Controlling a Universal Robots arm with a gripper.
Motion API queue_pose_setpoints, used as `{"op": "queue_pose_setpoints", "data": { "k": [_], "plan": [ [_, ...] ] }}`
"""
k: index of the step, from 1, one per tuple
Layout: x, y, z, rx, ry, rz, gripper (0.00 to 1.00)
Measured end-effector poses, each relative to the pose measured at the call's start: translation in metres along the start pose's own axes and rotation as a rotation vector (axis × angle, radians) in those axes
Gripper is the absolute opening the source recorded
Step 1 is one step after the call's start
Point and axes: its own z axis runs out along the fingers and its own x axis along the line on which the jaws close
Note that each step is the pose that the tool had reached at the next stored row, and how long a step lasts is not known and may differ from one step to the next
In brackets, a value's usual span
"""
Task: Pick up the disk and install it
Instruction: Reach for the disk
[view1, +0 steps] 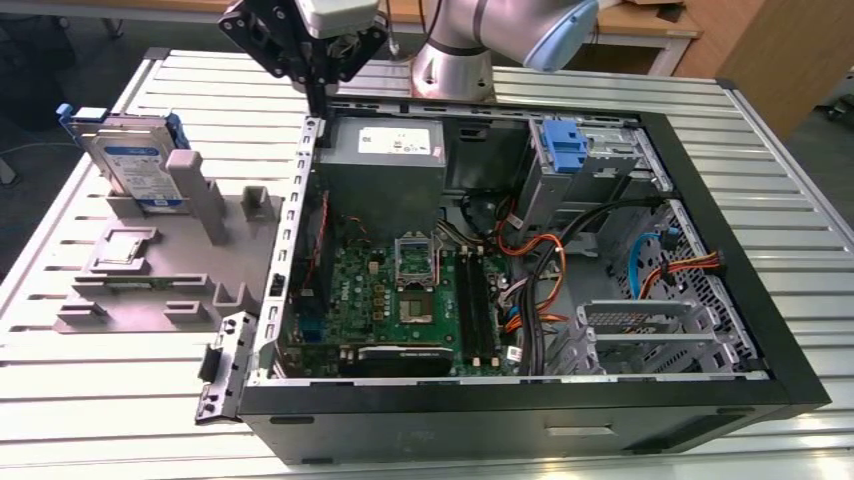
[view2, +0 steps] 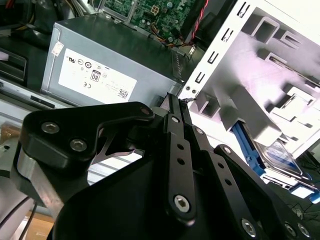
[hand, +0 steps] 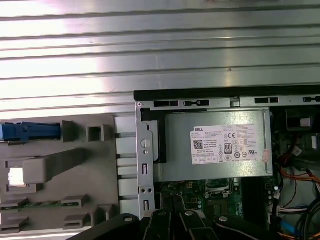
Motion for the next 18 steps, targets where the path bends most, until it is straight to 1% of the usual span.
{"op": "queue_pose_setpoints", "data": {
  "k": [18],
  "plan": [
    [0.0045,-0.0003,-0.0002,0.0001,0.0000,0.000,0.15]
  ]
}}
